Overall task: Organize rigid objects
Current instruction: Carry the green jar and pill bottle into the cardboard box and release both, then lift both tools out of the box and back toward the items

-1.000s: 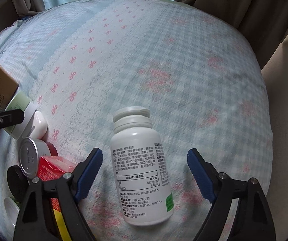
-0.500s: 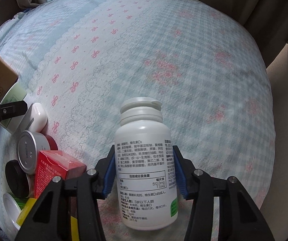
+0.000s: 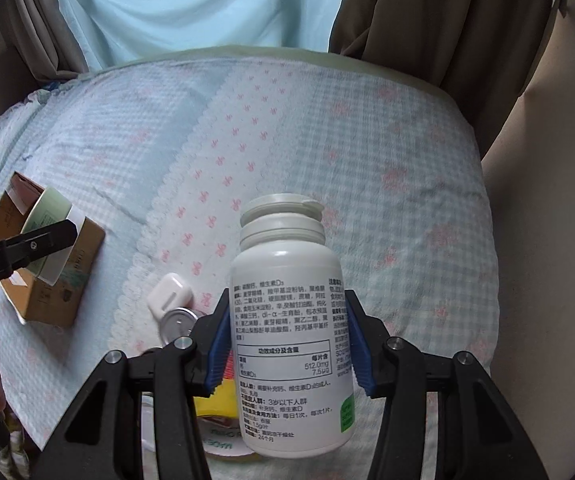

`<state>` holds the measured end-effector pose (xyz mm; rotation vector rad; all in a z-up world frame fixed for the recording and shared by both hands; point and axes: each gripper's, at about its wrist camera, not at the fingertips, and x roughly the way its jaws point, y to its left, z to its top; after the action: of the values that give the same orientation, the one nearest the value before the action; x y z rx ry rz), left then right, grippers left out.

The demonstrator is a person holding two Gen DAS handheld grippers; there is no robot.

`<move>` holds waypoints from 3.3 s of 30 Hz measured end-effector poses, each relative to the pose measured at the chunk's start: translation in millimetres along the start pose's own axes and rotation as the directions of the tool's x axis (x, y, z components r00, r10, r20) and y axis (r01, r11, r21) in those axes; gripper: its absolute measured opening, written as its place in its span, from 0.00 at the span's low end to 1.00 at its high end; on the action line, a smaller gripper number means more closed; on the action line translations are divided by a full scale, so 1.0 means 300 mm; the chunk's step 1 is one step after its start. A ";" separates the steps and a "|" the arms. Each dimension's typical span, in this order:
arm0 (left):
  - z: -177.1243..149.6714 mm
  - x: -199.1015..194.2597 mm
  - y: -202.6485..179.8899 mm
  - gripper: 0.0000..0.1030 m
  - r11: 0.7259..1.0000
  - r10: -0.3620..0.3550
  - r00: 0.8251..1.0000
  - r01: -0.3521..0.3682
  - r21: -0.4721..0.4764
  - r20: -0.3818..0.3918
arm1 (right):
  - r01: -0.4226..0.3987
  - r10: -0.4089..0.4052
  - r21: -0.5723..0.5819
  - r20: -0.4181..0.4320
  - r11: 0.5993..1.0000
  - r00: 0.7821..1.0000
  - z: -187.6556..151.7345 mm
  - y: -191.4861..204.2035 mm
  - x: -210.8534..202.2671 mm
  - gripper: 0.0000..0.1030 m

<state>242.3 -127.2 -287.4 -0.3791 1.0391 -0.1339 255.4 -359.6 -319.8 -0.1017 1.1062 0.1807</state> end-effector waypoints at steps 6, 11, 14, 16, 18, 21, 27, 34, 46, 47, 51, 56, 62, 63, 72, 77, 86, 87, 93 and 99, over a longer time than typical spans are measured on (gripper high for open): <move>0.079 -0.285 0.057 0.68 0.998 -0.034 0.996 0.029 0.063 0.078 | 0.006 -0.008 0.031 0.071 0.999 0.997 0.065 0.189 -0.237 0.46; 0.140 -0.467 0.188 0.68 0.991 -0.036 0.993 0.021 0.135 0.109 | -0.009 0.002 0.062 0.110 0.998 0.994 0.097 0.386 -0.363 0.46; 0.178 -0.547 0.290 0.68 0.984 -0.033 0.994 0.013 0.178 0.107 | -0.021 0.009 0.093 0.125 0.995 0.992 0.112 0.516 -0.406 0.46; 0.200 -0.596 0.368 0.68 0.979 -0.032 0.994 0.011 0.204 0.102 | -0.027 0.011 0.120 0.130 0.992 0.991 0.127 0.604 -0.421 0.46; 0.220 -0.629 0.443 0.68 0.973 -0.027 0.995 0.004 0.231 0.096 | -0.035 0.015 0.144 0.135 0.989 0.991 0.137 0.692 -0.424 0.46; 0.249 -0.665 0.558 0.68 0.965 -0.021 0.996 -0.003 0.261 0.087 | -0.043 0.019 0.175 0.134 0.984 0.991 0.153 0.816 -0.405 0.46; 0.295 -0.664 0.767 0.68 0.963 0.005 0.998 -0.021 0.270 0.058 | -0.072 0.047 0.234 0.109 0.969 0.993 0.182 1.018 -0.326 0.46; 0.329 -0.537 0.913 0.68 0.960 0.071 0.997 -0.068 0.273 -0.001 | -0.080 0.077 0.226 0.020 0.971 0.997 0.219 1.163 -0.142 0.46; 0.325 -0.128 1.037 0.68 0.946 0.185 0.965 -0.124 0.300 -0.186 | -0.070 0.093 0.127 -0.184 0.989 0.979 0.234 1.209 0.269 0.46; 0.320 -0.090 1.042 0.68 0.943 0.195 0.960 -0.126 0.309 -0.203 | -0.063 0.086 0.116 -0.206 0.991 0.975 0.229 1.207 0.305 0.46; 0.294 0.044 1.053 0.68 0.927 0.231 0.940 -0.134 0.352 -0.253 | -0.076 0.098 0.090 -0.274 0.993 0.957 0.199 1.198 0.434 0.46; 0.245 0.172 1.052 0.68 0.913 0.264 0.908 -0.128 0.387 -0.324 | -0.137 0.131 0.006 -0.321 0.991 0.938 0.160 1.232 0.536 0.46; 0.233 0.224 1.041 0.68 0.896 0.290 0.892 -0.125 0.426 -0.348 | -0.136 0.118 -0.025 -0.365 0.990 0.924 0.113 1.254 0.600 0.46; 0.237 0.226 1.039 0.68 0.894 0.291 0.892 -0.125 0.430 -0.346 | -0.137 0.118 -0.025 -0.366 0.990 0.923 0.108 1.254 0.604 0.46; 0.281 0.168 1.011 1.00 0.882 0.261 0.920 -0.105 0.459 -0.292 | -0.163 0.122 -0.095 -0.335 0.982 0.934 0.088 1.284 0.574 1.00; 0.273 0.135 1.012 1.00 0.899 0.247 0.920 -0.101 0.426 -0.303 | -0.158 0.128 -0.078 -0.301 0.984 0.945 0.089 1.281 0.525 1.00; 0.284 0.002 0.988 1.00 0.909 0.227 0.940 -0.111 0.402 -0.256 | -0.142 0.117 -0.087 -0.239 0.986 0.964 0.107 1.291 0.364 1.00; 0.288 -0.024 0.982 1.00 0.908 0.225 0.943 -0.112 0.403 -0.246 | -0.139 0.115 -0.089 -0.231 0.986 0.966 0.108 1.295 0.337 1.00; 0.309 -0.232 0.940 1.00 0.914 0.199 0.960 -0.111 0.389 -0.195 | -0.117 0.100 -0.094 -0.168 0.989 0.981 0.112 1.277 0.141 1.00; 0.284 -0.471 0.909 1.00 0.919 0.167 0.978 -0.108 0.379 -0.127 | -0.084 0.078 -0.052 -0.102 0.995 0.992 0.061 1.279 -0.106 1.00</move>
<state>225.1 186.5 -234.5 0.0504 1.1655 -0.2320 182.7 16.8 -279.9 -0.1168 1.2063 0.2816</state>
